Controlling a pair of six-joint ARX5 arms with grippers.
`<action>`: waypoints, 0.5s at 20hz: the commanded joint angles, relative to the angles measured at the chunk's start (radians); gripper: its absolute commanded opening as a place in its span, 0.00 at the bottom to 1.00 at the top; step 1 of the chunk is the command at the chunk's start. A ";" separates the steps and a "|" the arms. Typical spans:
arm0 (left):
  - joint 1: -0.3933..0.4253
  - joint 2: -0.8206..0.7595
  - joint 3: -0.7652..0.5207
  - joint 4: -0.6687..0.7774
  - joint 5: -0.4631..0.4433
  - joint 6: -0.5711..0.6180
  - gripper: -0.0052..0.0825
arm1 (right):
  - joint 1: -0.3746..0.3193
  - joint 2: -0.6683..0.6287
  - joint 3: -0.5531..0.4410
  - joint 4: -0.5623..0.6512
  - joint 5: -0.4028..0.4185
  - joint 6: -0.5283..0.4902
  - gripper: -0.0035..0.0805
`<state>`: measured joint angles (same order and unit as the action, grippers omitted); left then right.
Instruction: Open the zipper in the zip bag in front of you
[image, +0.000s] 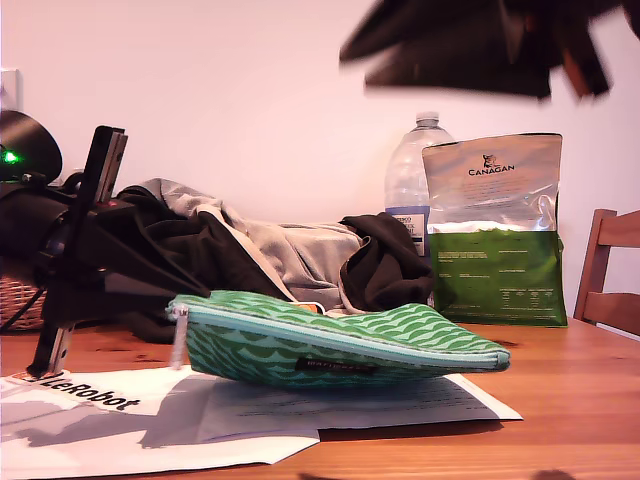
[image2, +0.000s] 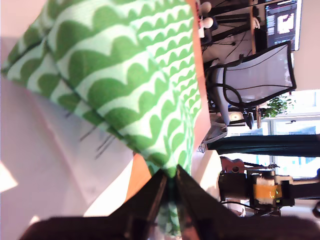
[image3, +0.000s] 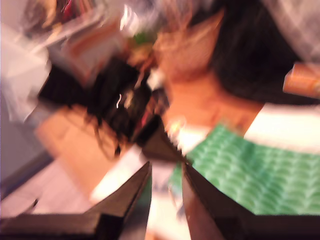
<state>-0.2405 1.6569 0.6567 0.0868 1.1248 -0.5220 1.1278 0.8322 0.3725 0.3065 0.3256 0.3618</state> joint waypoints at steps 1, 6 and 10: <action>-0.002 0.006 -0.002 0.017 0.021 -0.006 0.04 | 0.054 -0.001 -0.065 0.031 0.095 -0.003 0.23; -0.002 0.006 -0.002 0.054 0.059 -0.069 0.04 | 0.250 0.003 -0.177 0.157 0.391 0.004 0.23; -0.002 0.006 -0.002 0.079 0.073 -0.131 0.04 | 0.269 0.093 -0.177 0.177 0.418 -0.006 0.23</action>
<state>-0.2405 1.6577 0.6567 0.1532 1.1847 -0.6502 1.3899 0.8951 0.1928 0.4721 0.7296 0.3584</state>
